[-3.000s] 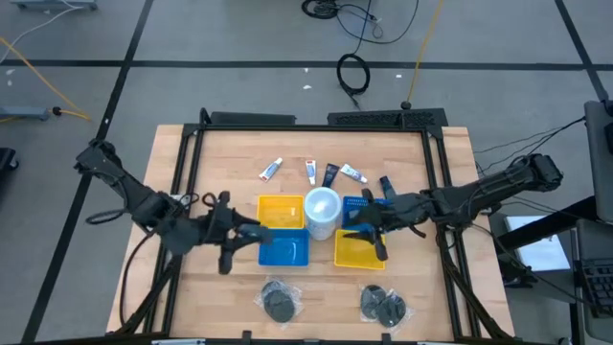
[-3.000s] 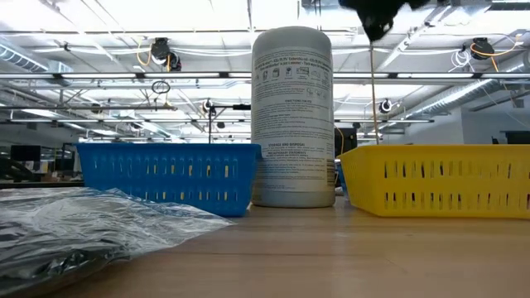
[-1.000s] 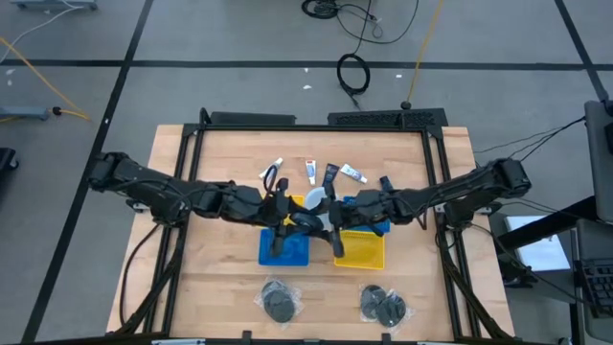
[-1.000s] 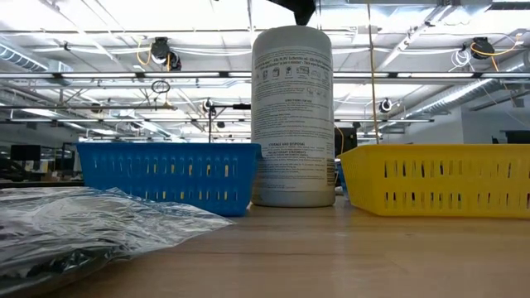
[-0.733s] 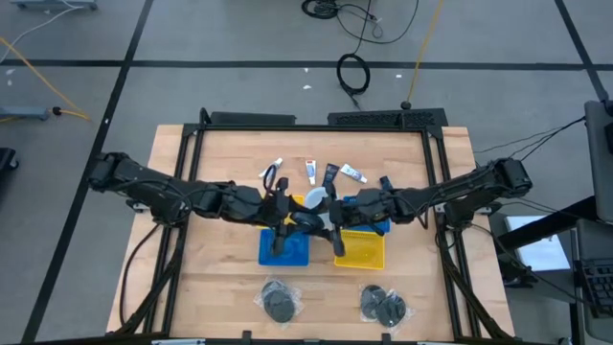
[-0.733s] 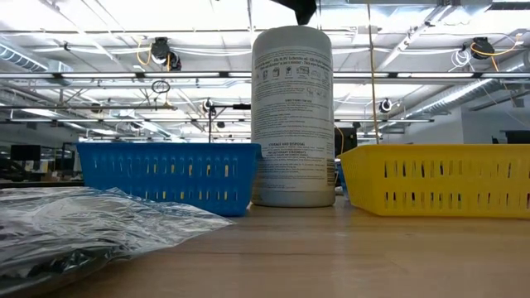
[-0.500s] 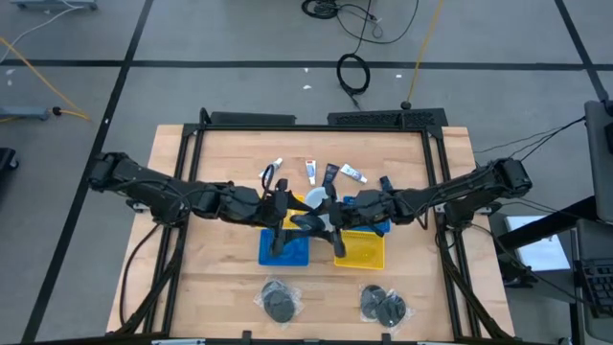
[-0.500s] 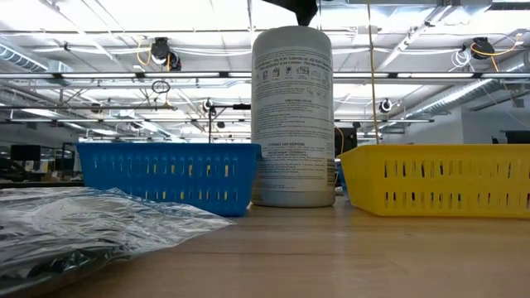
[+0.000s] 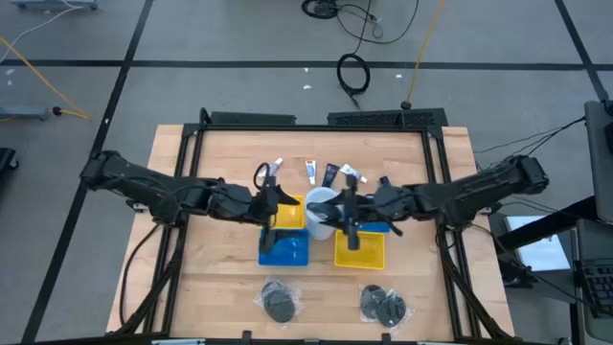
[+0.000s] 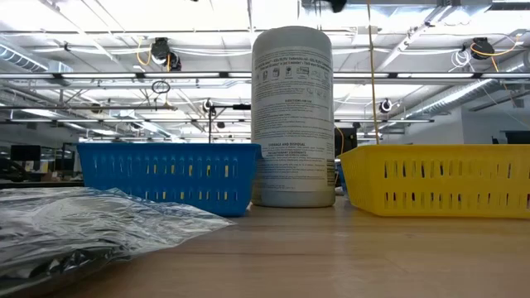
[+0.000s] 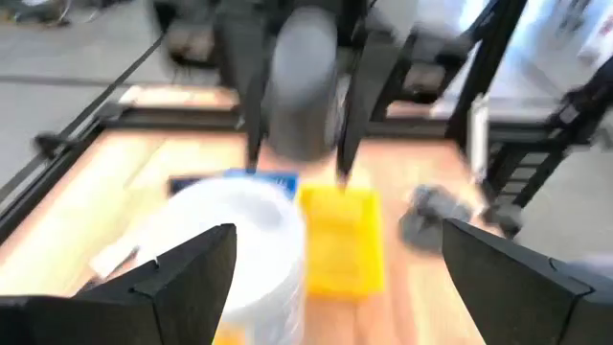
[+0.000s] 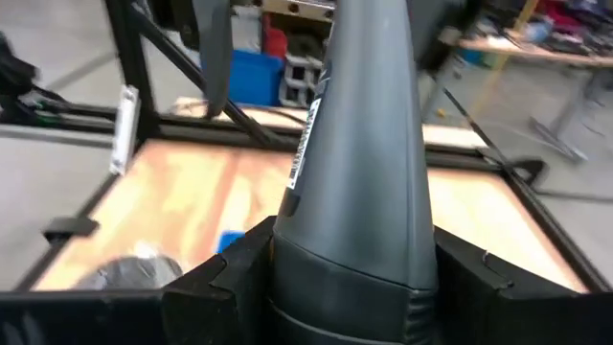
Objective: Pick & Place Travel size toiletries
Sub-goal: Put the black deodorant into the top blue bin
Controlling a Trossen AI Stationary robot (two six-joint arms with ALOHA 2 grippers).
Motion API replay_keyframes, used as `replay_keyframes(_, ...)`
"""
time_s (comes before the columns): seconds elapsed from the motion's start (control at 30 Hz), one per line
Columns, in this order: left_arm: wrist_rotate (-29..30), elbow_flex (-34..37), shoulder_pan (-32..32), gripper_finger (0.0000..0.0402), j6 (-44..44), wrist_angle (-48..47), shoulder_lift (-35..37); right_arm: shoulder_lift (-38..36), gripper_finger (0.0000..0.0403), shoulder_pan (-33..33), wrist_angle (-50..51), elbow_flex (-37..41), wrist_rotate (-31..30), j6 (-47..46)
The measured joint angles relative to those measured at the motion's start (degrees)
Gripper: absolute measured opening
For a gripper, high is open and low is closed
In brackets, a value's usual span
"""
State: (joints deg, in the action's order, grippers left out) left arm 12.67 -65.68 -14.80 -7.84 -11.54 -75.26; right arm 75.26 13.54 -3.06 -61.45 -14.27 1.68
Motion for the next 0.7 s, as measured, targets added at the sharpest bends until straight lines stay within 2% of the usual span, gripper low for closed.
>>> replay_keyframes(0.27,11.2,0.0,-1.1,0.0362,-3.7,-9.4,2.4,-7.1,0.0187,3.5,16.2,0.0,-13.2,-6.7)
replay_keyframes(0.5,11.9,0.0,-1.2,0.0363,-5.2,-10.9,2.4,-10.3,0.0187,5.0,31.7,0.0,-20.5,-16.3)
replay_keyframes(0.63,11.9,0.0,-1.2,0.0363,-5.9,-11.0,2.4,-10.4,0.0187,5.0,39.8,0.3,-21.7,-23.0)
replay_keyframes(0.7,11.9,0.0,-1.2,0.0363,-6.0,-11.0,2.4,-10.4,0.0187,5.0,40.0,2.1,-21.7,-24.9)
